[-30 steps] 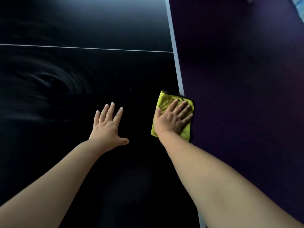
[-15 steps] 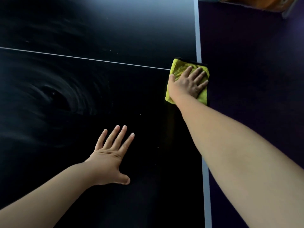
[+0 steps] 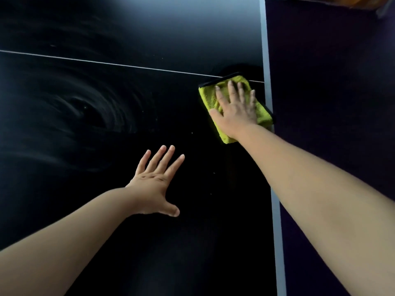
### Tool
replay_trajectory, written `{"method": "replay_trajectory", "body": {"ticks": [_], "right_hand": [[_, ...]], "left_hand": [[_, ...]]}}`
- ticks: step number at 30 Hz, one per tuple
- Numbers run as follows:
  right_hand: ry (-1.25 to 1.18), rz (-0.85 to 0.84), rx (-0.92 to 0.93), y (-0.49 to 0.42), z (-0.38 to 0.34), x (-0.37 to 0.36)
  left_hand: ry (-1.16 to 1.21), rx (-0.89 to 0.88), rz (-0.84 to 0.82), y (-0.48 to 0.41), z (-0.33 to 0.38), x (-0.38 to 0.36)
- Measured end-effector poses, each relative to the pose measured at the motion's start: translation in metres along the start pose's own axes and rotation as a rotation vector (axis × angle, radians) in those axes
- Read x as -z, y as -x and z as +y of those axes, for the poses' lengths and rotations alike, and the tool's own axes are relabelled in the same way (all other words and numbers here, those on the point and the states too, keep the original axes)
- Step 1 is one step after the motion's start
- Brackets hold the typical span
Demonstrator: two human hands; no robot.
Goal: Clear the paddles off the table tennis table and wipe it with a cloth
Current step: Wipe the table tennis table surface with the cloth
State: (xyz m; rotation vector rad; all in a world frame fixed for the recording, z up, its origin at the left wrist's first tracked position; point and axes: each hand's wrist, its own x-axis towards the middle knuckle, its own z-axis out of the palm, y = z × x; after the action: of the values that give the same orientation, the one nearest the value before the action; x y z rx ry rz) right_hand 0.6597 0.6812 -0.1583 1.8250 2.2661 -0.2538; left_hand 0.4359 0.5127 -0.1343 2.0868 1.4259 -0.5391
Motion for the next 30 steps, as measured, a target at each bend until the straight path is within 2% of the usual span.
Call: {"method": "replay_trajectory", "body": {"ticks": [5,13,20,25,30], "right_hand": [[0.051,-0.036,0.093,0.086,-0.026,-0.02],[0.102,-0.095,0.096,0.234,-0.065,-0.054],[0.095,-0.118,0.011,0.356,-0.106,-0.086],[0.043,-0.049,-0.131,0.44,-0.142,-0.115],[-0.065,-0.022,-0.457,0.493,-0.206,-0.13]], "left_hand": [[0.019,-0.037,0.124,0.006,-0.003,-0.005],[-0.015,-0.043,0.415,0.063,0.012,-0.041],[-0.028,-0.002,0.362,0.141,0.012,-0.091],[-0.057,0.0,0.353,0.184,-0.009,-0.112],[-0.089,-0.01,0.301,0.215,-0.027,-0.121]]}}
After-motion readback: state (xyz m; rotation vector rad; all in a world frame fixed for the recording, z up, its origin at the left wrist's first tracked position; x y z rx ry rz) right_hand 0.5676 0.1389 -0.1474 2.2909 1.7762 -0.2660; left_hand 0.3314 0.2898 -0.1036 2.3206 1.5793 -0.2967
